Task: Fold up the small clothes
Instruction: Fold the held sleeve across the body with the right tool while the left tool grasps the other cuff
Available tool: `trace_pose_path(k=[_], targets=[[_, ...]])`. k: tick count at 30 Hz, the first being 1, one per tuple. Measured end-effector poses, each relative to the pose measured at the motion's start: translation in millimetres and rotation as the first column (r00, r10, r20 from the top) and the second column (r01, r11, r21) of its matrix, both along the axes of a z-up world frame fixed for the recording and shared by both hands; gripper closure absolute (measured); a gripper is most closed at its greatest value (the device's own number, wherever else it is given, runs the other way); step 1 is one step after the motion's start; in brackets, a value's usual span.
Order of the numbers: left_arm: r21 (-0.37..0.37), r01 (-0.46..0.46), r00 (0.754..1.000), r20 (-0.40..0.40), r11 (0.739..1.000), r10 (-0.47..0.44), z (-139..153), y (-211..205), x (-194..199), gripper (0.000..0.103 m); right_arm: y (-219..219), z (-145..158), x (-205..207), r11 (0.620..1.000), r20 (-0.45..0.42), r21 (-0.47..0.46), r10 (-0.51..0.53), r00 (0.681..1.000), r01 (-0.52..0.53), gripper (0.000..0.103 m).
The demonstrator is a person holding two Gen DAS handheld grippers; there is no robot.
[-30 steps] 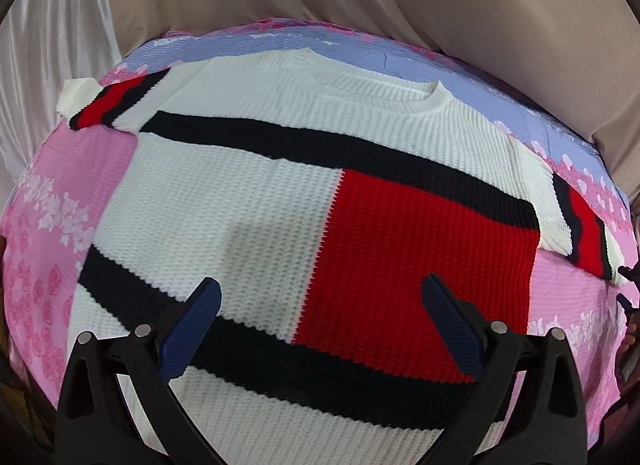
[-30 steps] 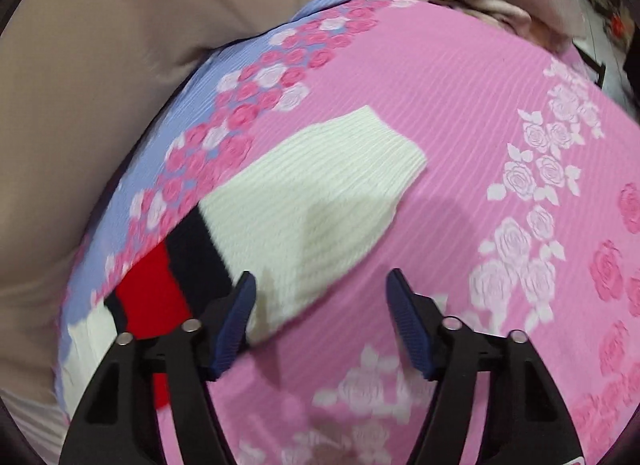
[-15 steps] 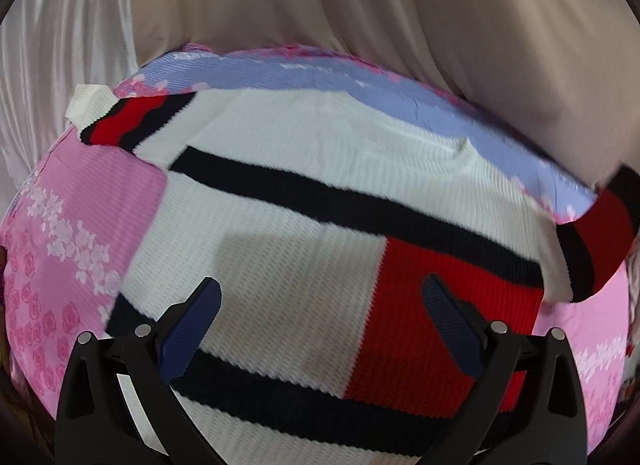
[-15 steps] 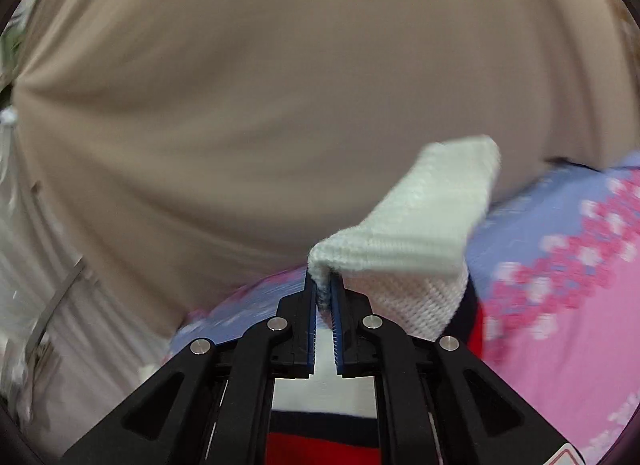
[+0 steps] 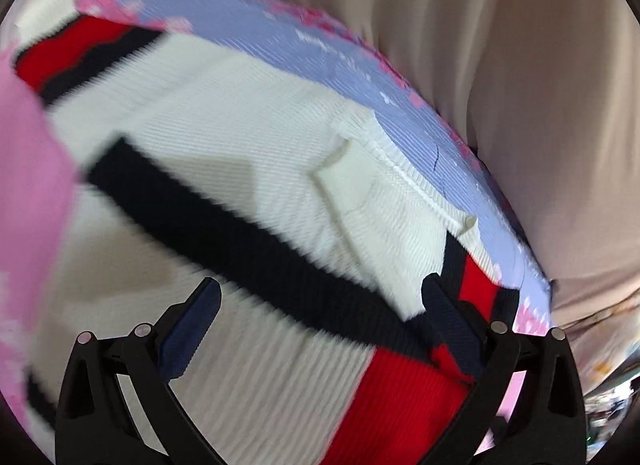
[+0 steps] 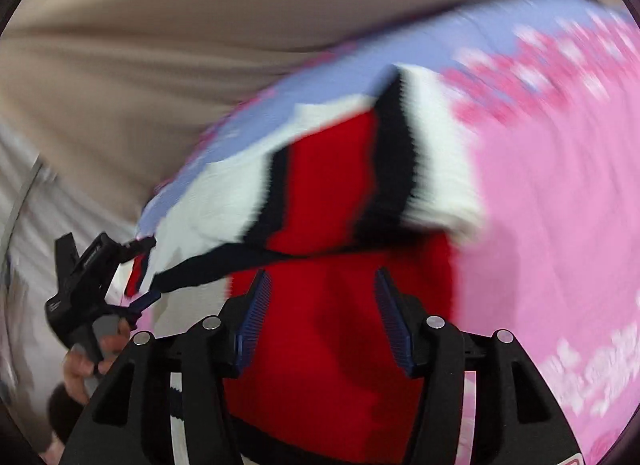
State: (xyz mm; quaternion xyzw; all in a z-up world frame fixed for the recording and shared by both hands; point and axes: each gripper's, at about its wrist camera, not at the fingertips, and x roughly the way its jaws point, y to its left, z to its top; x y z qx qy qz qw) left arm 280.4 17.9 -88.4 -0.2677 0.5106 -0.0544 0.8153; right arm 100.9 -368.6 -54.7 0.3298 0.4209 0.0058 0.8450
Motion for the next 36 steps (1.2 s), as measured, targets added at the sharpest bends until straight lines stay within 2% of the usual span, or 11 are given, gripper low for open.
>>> trace_pose_path(k=[6,7,8,11,15,18,19,22,26,33,36], targets=[[-0.057,-0.07,0.997,-0.047,0.996,0.067,-24.8,-32.7,43.1,0.005,-30.6,-11.0,13.2,0.984,0.015,0.156,-0.087,0.996,0.084,0.047],[-0.042,-0.079,0.996,-0.032,0.996,0.078,-22.7,-35.8,45.6,0.014,-34.5,-13.8,17.0,0.977,0.014,0.189,-0.105,0.994,0.1,0.047],[-0.051,-0.062,0.998,-0.018,0.997,0.061,-20.4,-39.3,49.6,0.043,-38.6,-17.0,20.9,0.966,0.013,0.229,-0.124,0.992,0.118,0.047],[-0.077,-0.02,1.0,0.001,0.997,0.02,-12.7,-40.2,55.3,0.094,-43.1,-33.0,19.0,0.939,0.013,0.3,-0.178,0.984,0.166,0.047],[-0.067,-0.036,0.995,0.09,0.997,0.042,16.4,-23.3,48.6,0.098,-50.8,-28.8,11.4,0.92,0.042,0.341,-0.219,0.975,0.192,0.047],[-0.044,-0.074,0.986,0.144,0.996,0.08,33.2,0.7,38.5,0.098,-58.6,-16.2,4.7,0.931,0.089,0.323,-0.208,0.974,0.169,0.086],[-0.036,-0.082,0.985,0.149,0.996,0.087,33.6,6.9,36.4,0.098,-57.2,-11.2,5.5,0.932,0.101,0.327,-0.198,0.975,0.156,0.09],[0.01,-0.112,0.988,0.109,0.994,0.111,16.7,22.1,32.4,0.098,-39.2,-5.7,18.6,0.961,0.126,0.258,-0.138,0.982,0.102,0.092],[0.01,-0.144,0.989,-0.017,0.99,0.144,-30.0,32.1,24.0,0.098,-24.7,-40.3,32.9,0.98,-0.02,0.164,-0.11,0.994,0.111,0.094],[0.071,-0.095,0.995,0.014,0.993,0.094,-25.6,16.5,30.7,0.096,-58.9,-52.2,4.3,0.954,-0.031,0.198,-0.222,0.975,0.223,0.098],[0.096,-0.087,0.996,0.025,0.992,0.085,-26.7,17.3,22.8,0.096,-47.6,-41.6,12.3,0.975,-0.028,0.109,-0.191,0.981,0.192,0.097]])
